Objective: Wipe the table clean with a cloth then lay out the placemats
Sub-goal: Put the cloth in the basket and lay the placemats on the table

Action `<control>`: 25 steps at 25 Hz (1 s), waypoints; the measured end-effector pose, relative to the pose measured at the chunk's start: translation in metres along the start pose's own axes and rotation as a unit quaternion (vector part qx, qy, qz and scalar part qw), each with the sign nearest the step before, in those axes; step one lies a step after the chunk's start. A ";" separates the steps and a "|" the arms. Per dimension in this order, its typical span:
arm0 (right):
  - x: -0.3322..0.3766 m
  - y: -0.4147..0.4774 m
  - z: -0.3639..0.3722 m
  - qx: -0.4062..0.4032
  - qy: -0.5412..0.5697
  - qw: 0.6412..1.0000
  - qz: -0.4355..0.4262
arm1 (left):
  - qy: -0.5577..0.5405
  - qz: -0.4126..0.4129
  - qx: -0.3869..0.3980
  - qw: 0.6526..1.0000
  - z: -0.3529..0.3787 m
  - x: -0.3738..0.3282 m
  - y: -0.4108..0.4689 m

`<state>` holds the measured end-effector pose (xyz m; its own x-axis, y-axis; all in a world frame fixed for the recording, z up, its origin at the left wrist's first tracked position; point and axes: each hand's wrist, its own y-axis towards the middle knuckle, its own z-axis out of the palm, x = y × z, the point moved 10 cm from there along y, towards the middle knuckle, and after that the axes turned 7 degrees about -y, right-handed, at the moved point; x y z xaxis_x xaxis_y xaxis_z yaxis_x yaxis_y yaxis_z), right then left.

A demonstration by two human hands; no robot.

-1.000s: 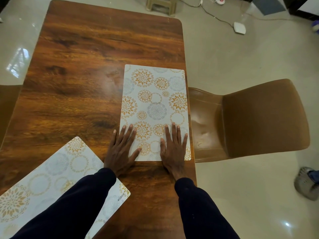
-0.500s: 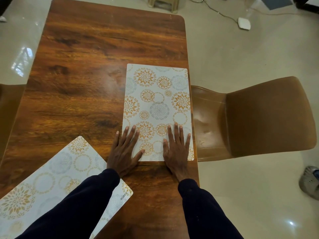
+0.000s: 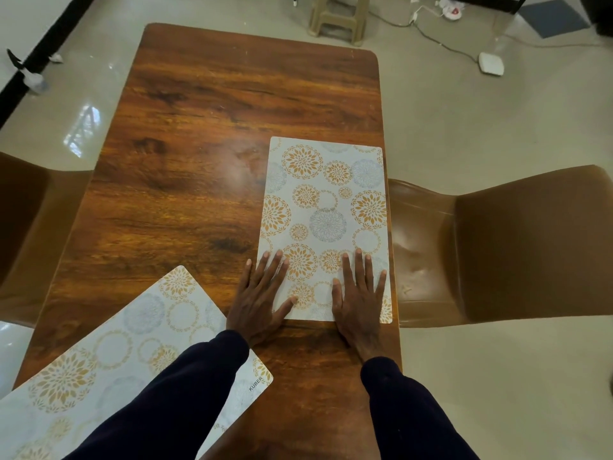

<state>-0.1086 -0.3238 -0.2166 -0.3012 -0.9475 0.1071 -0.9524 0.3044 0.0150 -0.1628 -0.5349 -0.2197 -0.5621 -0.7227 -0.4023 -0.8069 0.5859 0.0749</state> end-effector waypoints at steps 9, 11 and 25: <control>0.058 -0.051 -0.003 -0.001 0.053 0.996 -0.074 | -0.076 -0.132 -0.048 0.987 -0.043 0.039 -0.083; 0.083 -0.075 -0.001 -0.001 0.069 0.994 -0.085 | -0.056 -0.142 -0.052 0.987 -0.052 0.050 -0.119; 0.276 -0.201 0.030 0.087 0.010 0.982 -0.168 | 0.006 -0.214 -0.026 0.976 -0.107 0.169 -0.321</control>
<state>-0.0019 -0.6496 -0.2199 0.0309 -0.9889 0.1452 -0.9919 -0.0482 -0.1175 -0.0177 -0.8841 -0.2141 -0.1730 -0.9014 -0.3969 -0.9763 0.2100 -0.0514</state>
